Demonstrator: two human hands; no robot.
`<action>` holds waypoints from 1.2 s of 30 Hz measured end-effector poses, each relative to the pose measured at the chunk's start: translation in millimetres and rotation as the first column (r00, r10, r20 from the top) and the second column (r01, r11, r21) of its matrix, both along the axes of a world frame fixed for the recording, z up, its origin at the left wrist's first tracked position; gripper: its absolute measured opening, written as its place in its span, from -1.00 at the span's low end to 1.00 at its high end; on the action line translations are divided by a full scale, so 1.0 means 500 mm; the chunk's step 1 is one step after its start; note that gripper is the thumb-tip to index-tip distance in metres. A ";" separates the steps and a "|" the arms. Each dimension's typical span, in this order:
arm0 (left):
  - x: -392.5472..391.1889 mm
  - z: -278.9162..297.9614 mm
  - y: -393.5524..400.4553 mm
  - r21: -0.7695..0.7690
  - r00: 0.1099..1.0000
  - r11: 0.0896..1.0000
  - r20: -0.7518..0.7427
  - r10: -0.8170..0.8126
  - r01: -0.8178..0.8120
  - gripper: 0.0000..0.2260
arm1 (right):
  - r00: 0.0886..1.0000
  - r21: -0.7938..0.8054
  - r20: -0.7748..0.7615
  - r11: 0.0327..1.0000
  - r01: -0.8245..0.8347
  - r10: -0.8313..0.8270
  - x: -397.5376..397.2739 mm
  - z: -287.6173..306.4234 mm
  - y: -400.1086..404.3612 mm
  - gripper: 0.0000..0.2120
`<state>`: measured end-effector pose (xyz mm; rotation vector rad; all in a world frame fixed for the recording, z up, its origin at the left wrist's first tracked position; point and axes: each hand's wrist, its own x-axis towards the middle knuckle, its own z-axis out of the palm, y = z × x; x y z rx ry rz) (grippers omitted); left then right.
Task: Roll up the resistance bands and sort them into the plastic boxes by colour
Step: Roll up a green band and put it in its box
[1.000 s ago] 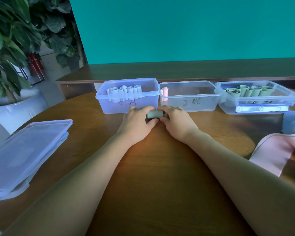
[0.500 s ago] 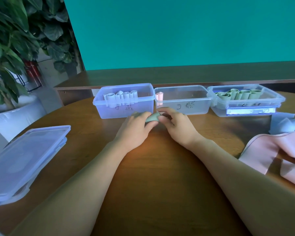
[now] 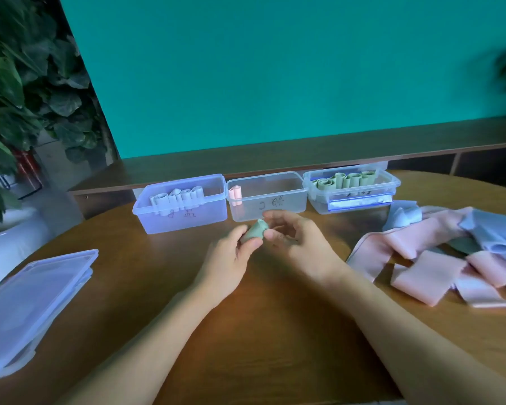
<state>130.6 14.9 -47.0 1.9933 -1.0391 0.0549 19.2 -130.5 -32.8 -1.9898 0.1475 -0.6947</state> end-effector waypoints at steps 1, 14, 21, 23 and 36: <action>-0.012 0.003 -0.008 -0.025 1.000 0.999 -0.015 -0.020 0.020 -0.75 | 1.000 -0.026 0.003 0.999 0.018 -0.018 -0.014 0.006 -0.004 -0.75; -0.125 0.031 -0.261 -0.370 0.985 0.929 -0.161 -0.057 -0.006 -0.70 | 0.917 -0.334 -0.058 0.873 0.356 -0.396 -0.137 0.134 -0.229 -0.76; -0.082 -0.006 -0.350 -0.343 0.997 0.938 -0.077 0.020 -0.045 -0.67 | 0.841 -0.436 -0.075 0.776 0.456 -0.536 -0.099 0.170 -0.395 -0.75; -0.070 -0.008 -0.361 -0.310 0.999 0.951 -0.034 0.007 -0.017 -0.65 | 0.830 -0.467 -0.092 0.760 0.452 -0.551 -0.070 0.172 -0.424 -0.75; -0.047 -0.012 -0.384 -0.307 0.998 0.950 -0.020 0.056 -0.060 -0.65 | 0.758 -0.615 -0.385 0.759 0.216 -0.527 0.059 0.130 -0.504 -0.75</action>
